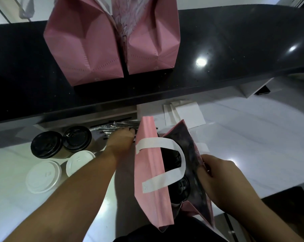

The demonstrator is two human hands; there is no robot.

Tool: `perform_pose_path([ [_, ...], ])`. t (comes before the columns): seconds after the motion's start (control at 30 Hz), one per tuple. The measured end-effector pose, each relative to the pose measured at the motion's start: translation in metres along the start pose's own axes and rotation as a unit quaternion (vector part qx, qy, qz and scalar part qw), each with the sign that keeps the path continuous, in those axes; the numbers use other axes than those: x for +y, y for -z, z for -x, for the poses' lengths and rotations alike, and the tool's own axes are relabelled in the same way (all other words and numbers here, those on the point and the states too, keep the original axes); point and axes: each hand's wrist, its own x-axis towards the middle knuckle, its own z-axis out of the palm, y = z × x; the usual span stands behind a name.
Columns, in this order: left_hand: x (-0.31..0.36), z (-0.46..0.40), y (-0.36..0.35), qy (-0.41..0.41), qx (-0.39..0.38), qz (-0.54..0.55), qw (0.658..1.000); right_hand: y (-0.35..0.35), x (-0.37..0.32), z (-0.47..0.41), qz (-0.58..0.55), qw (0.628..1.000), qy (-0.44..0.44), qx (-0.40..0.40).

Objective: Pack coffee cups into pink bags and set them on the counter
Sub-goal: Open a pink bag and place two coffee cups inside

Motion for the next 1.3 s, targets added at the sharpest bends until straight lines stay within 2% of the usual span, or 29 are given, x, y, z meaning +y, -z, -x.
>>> perform_pose_path([
  [0.1,0.0,0.003,0.001,-0.023,-0.022,0.041,0.999,0.001,-0.001,0.001,-0.002,1.0,0.001,-0.001],
  [0.23,-0.001,0.007,0.001,-0.015,-0.031,-0.025,0.999,0.001,0.0,0.001,-0.002,1.0,0.008,-0.006],
  [0.3,-0.002,0.01,0.0,0.006,-0.067,-0.025,0.997,0.001,-0.001,0.001,0.0,1.0,0.01,-0.007],
  [0.4,0.0,0.012,0.001,0.026,-0.062,-0.012,0.998,0.001,0.001,0.0,0.011,1.0,0.009,-0.005],
  [0.77,0.009,0.01,0.006,0.02,-0.089,-0.054,0.994,0.001,0.007,-0.001,0.024,1.0,0.016,0.0],
  [0.97,0.016,0.025,0.004,0.026,-0.146,-0.106,0.983,0.001,0.009,-0.003,0.039,0.999,0.023,0.006],
  [1.03,0.014,0.03,0.006,0.044,-0.142,-0.09,0.985,0.002,0.008,-0.004,0.041,0.999,0.026,-0.003],
  [1.17,0.014,0.045,0.027,0.138,-0.119,-0.012,0.983,0.003,0.009,-0.007,0.033,0.998,0.055,-0.005],
  [1.3,0.019,0.077,0.063,0.169,-0.003,0.093,0.981,0.006,0.008,-0.01,0.021,0.998,0.05,-0.027],
])
